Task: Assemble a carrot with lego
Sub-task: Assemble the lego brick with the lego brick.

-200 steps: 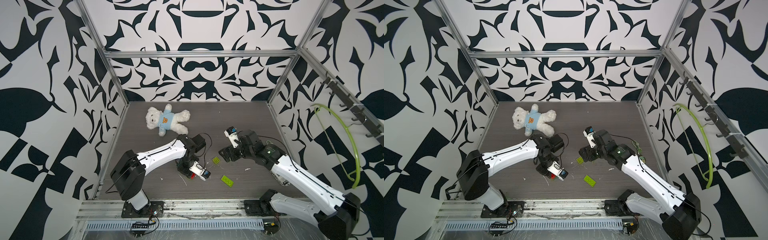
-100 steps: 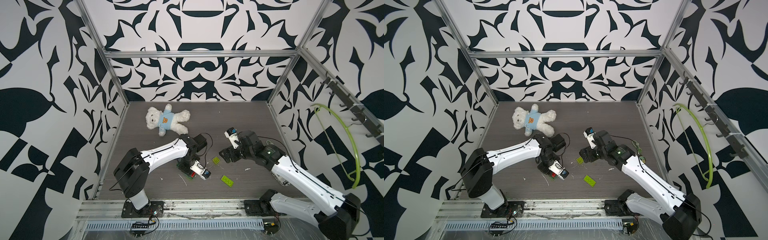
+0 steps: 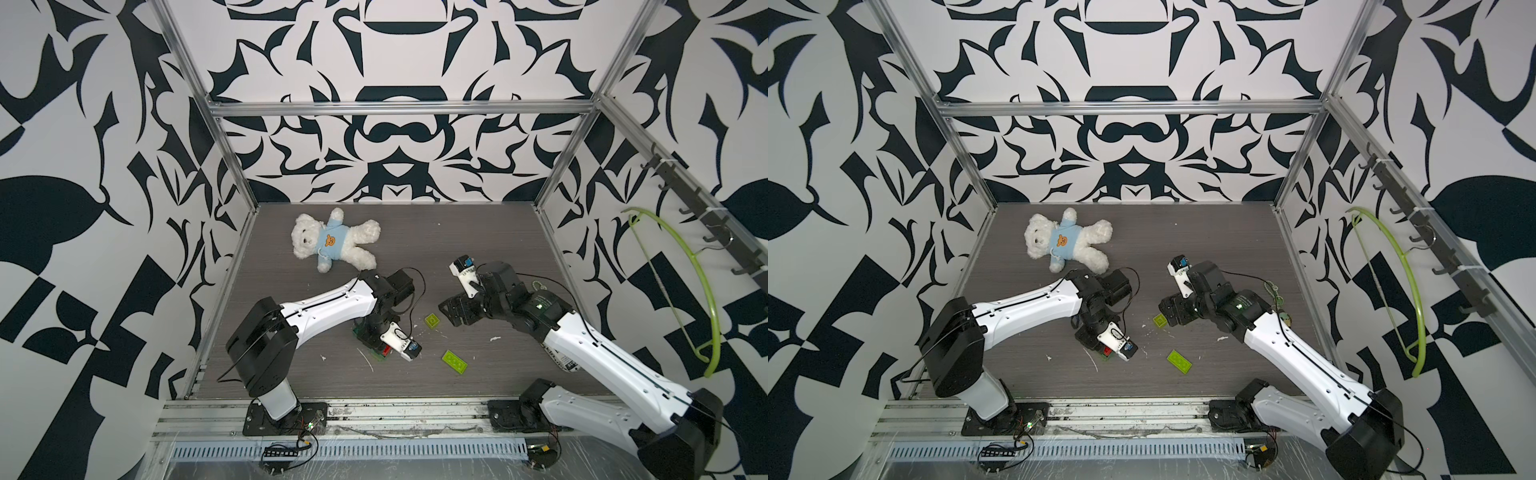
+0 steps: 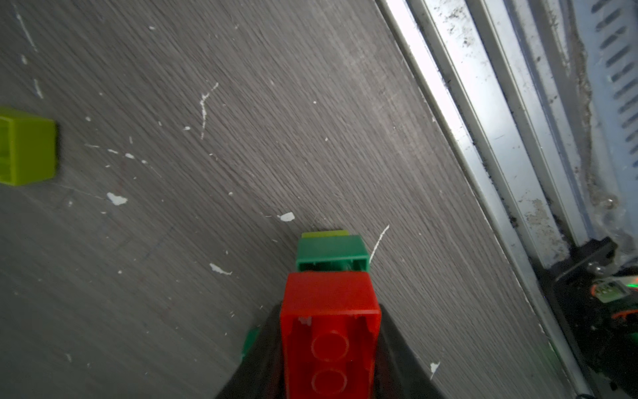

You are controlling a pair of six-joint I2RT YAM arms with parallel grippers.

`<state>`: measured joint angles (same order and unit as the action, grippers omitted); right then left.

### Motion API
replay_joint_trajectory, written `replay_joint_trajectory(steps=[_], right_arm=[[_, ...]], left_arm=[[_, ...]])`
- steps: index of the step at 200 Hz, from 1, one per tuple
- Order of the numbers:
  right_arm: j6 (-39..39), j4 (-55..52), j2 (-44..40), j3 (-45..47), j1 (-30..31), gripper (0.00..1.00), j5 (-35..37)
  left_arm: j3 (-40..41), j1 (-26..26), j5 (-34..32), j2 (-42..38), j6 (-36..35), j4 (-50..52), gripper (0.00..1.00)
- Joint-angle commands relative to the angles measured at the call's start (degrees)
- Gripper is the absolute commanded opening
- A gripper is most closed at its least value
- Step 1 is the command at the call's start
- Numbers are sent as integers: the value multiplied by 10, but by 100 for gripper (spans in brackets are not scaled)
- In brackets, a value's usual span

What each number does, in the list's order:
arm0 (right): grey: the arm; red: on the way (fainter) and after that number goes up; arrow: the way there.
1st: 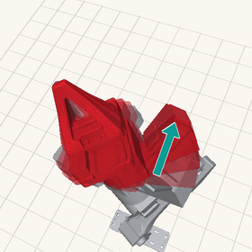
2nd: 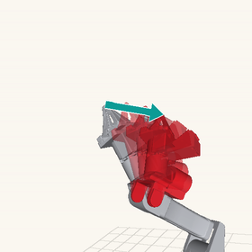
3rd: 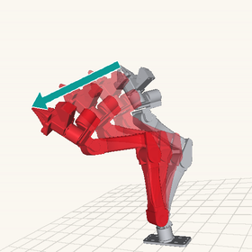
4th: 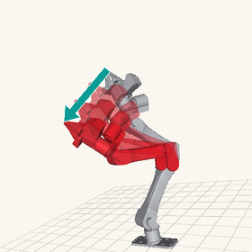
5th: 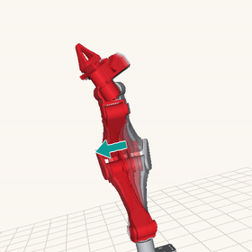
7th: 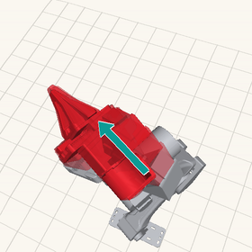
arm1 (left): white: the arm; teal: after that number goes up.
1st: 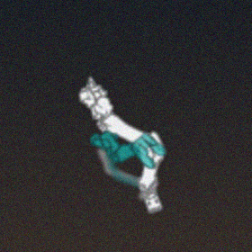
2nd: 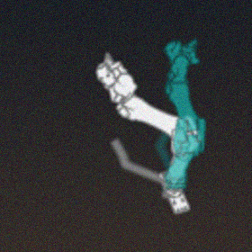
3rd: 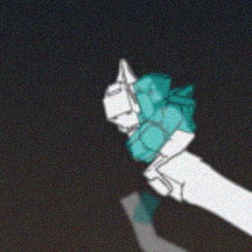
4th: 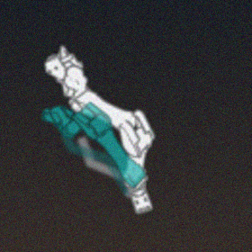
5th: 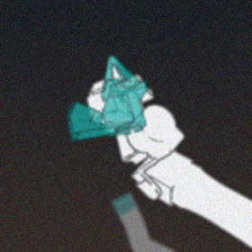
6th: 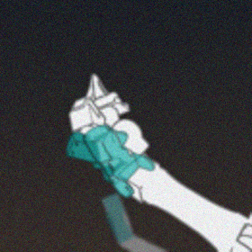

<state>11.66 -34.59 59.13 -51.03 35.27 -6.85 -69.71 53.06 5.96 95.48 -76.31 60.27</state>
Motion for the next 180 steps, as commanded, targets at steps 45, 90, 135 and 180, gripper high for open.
replay_joint_trajectory(steps=[45, 90, 135, 180], right_arm=[[1, 6, -12, 1, -2, 86, -10], [2, 4, -16, 3, -2, 86, -11], [5, 5, -16, 4, -2, 86, -15], [5, 7, -15, 3, -2, 86, -21]], left_arm=[[-2, 3, 9, -7, 2, 9, 0], [12, 3, 9, -34, -7, 9, 0], [22, 3, 16, -41, -22, 4, 0], [31, 4, 1, -38, -35, -6, 0]])
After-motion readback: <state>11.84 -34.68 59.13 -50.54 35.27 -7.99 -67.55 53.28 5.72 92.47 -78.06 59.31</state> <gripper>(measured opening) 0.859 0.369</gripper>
